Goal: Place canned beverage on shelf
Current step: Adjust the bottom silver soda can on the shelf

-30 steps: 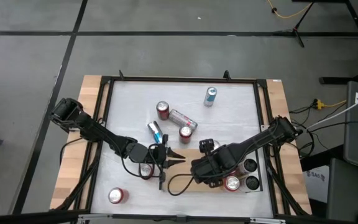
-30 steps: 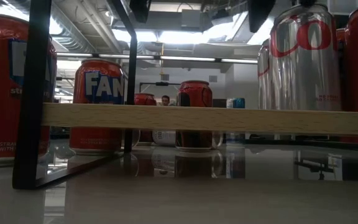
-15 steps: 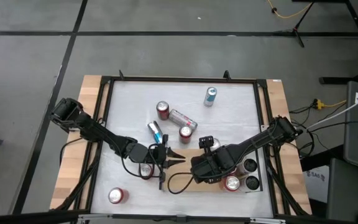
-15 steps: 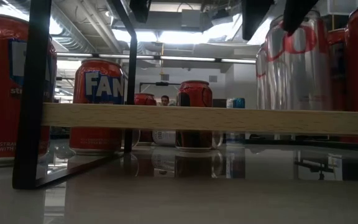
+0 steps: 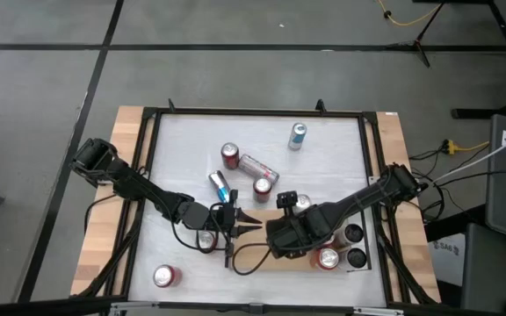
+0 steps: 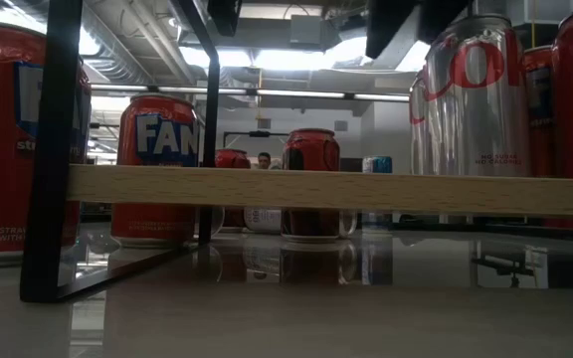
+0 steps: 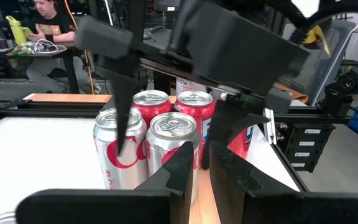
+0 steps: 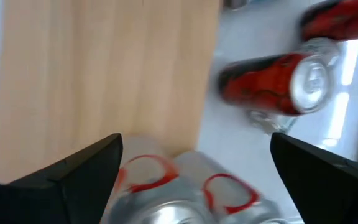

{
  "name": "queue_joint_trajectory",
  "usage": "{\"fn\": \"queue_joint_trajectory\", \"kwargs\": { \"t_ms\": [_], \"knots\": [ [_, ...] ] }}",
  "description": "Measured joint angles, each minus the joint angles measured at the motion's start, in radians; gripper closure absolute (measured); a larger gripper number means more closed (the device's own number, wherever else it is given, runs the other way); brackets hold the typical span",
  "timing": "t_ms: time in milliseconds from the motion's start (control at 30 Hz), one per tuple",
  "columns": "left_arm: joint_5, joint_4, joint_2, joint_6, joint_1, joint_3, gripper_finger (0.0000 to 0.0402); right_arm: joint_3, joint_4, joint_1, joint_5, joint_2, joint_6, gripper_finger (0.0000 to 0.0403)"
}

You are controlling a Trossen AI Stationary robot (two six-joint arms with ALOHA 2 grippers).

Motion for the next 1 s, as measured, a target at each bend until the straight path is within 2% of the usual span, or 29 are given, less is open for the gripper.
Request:
{"fn": "queue_joint_trajectory", "kwargs": {
  "t_ms": [133, 333, 1000],
  "knots": [
    [-0.003, 0.000, 0.000, -0.002, 0.000, 0.000, 0.0357, 0.000, -0.002, -0.010, 0.044, 0.000, -0.001, 0.0004],
    [-0.014, 0.000, 0.000, -0.004, 0.000, 0.000, 0.0357, 0.000, -0.007, -0.047, 0.052, 0.001, -0.034, 0.0004],
    [-0.018, 0.000, 0.000, -0.004, 0.000, 0.000, 0.0357, 0.000, -0.084, -0.058, -0.009, 0.002, -0.014, 0.0004]
  ]
}}
